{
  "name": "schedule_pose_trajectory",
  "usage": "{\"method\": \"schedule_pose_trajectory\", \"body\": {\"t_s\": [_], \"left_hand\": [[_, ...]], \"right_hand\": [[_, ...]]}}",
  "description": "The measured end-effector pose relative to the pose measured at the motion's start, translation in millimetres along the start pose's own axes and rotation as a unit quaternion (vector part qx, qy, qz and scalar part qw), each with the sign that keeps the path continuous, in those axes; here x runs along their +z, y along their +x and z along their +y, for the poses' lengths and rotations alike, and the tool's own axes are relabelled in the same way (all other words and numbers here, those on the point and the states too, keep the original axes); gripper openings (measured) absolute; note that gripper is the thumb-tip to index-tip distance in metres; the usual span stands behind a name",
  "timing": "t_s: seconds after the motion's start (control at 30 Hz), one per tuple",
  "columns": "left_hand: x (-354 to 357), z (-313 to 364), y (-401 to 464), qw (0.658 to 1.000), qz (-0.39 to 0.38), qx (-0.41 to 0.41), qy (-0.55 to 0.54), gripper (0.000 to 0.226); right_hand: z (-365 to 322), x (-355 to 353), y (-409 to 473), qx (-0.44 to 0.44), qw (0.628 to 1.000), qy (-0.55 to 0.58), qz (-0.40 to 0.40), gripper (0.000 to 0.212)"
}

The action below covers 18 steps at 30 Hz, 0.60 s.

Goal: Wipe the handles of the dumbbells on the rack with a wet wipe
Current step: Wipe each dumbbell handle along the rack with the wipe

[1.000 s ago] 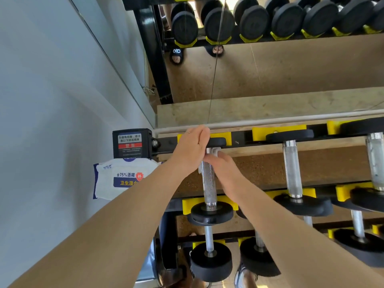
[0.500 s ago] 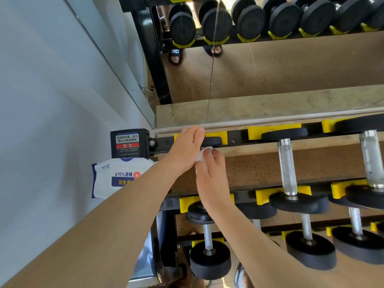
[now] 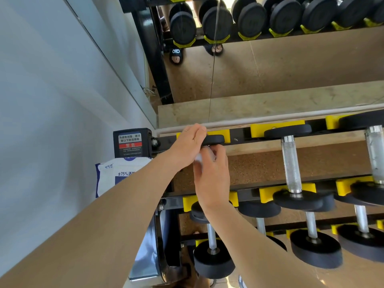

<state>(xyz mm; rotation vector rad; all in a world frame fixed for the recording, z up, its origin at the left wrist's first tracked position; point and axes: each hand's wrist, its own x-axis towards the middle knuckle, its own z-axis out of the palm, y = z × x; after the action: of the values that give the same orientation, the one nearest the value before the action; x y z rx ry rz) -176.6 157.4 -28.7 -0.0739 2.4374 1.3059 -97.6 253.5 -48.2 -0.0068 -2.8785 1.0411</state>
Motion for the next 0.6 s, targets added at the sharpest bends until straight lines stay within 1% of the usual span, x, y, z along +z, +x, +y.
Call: {"method": "schedule_pose_trajectory", "body": {"t_s": [0.07, 0.17, 0.23, 0.27, 0.3, 0.37, 0.4, 0.43, 0.47, 0.5, 0.53, 0.57, 0.6], "left_hand": [[-0.2, -1.2, 0.1, 1.000, 0.000, 0.008, 0.003, 0.037], [-0.5, -2.0, 0.2, 1.000, -0.002, 0.016, 0.009, 0.039], [-0.9, -2.1, -0.2, 1.000, -0.002, 0.011, 0.013, 0.038], [-1.2, -2.2, -0.7, 1.000, -0.001, 0.008, 0.014, 0.037], [-1.4, -2.4, -1.1, 1.000, 0.000, 0.005, 0.013, 0.037], [-1.7, -2.5, -1.7, 1.000, -0.002, 0.005, 0.008, 0.040], [-1.5, -2.7, -1.9, 1.000, -0.003, 0.006, 0.007, 0.042], [-1.2, -3.2, -2.0, 1.000, -0.003, 0.007, 0.008, 0.042], [-0.9, -3.4, -1.8, 1.000, -0.001, 0.007, 0.010, 0.042], [-0.4, -3.6, -1.4, 1.000, 0.001, 0.006, 0.012, 0.042], [-0.2, -4.0, -0.8, 1.000, 0.005, 0.004, 0.014, 0.041], [0.1, -4.8, -0.1, 1.000, 0.008, 0.003, 0.014, 0.041], [0.4, -5.7, 0.3, 1.000, 0.010, 0.000, 0.013, 0.041]], "right_hand": [[5.2, -0.2, 1.7, -0.013, 1.000, 0.014, 0.006, 0.028], [11.2, -3.7, 5.6, 0.005, 0.997, 0.080, 0.020, 0.018], [12.6, -9.9, 9.3, 0.058, 0.988, 0.139, 0.033, 0.008], [14.5, -12.9, 12.2, 0.111, 0.977, 0.173, 0.049, 0.004], [17.3, -15.6, 15.4, 0.184, 0.958, 0.208, 0.073, 0.004], [22.5, -21.3, 22.3, 0.333, 0.889, 0.289, 0.126, 0.006], [24.9, -23.0, 23.8, 0.368, 0.862, 0.318, 0.140, 0.006], [25.0, -24.1, 24.4, 0.372, 0.856, 0.331, 0.135, 0.007], [21.3, -25.4, 23.7, 0.352, 0.870, 0.328, 0.109, 0.008], [15.0, -26.2, 20.9, 0.305, 0.901, 0.301, 0.066, 0.009], [8.4, -25.6, 16.4, 0.242, 0.936, 0.254, 0.024, 0.011], [5.1, -23.0, 11.0, 0.177, 0.962, 0.207, 0.001, 0.011], [5.6, -18.5, 6.1, 0.122, 0.978, 0.171, -0.003, 0.012]]}}
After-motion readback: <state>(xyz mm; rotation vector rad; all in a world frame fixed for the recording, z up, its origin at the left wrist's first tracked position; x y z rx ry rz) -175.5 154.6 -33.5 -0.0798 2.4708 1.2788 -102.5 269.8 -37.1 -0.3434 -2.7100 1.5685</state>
